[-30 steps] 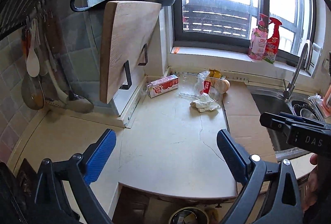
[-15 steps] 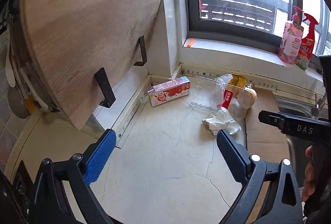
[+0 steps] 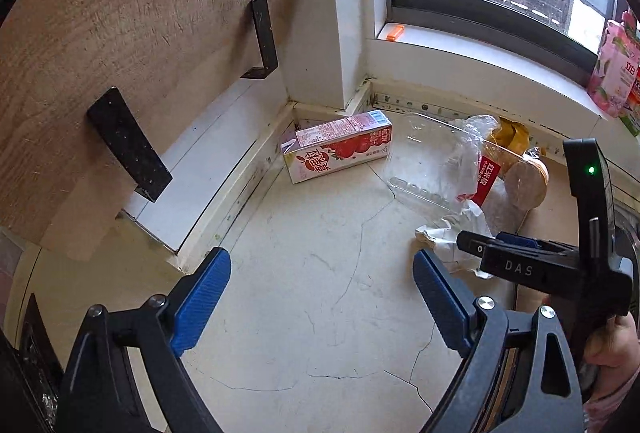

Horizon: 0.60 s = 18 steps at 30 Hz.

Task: Collect trash
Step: 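Grasp the crumpled white wrapper with the right tool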

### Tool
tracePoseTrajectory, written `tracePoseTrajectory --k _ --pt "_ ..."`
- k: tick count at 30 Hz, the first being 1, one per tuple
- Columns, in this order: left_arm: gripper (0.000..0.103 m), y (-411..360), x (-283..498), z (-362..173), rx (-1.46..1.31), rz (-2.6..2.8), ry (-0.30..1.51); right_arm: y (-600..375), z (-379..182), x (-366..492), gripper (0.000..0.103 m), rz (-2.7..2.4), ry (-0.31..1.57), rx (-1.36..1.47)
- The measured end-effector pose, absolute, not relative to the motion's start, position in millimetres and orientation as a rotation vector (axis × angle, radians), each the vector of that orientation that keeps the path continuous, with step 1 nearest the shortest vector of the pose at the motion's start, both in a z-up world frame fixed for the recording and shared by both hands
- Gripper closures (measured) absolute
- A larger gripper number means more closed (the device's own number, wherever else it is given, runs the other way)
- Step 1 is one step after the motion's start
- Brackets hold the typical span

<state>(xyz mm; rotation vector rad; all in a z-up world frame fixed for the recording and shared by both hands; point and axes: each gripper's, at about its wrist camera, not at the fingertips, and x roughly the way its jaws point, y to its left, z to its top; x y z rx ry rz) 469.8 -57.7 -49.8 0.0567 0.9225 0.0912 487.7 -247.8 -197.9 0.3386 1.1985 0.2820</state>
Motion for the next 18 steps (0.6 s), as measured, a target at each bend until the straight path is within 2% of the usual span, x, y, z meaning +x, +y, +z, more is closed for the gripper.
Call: tracePoseTrajectory --k 6,8,10,18 --pt "0.012 -59 480 -63 0.055 0.095 0.952 -231 -201 488 0.040 0.339 1.158 0.276" --pt "0.012 -61 482 -66 0.063 0.098 0.956 -227 -201 488 0.053 0.363 1.148 0.259" --pt "0.012 -62 484 -67 0.064 0.096 0.959 -225 -198 487 0.080 0.384 1.146 0.246" --pt "0.012 -78 492 -58 0.033 0.036 0.964 -248 -157 465 0.084 0.427 1.066 0.313"
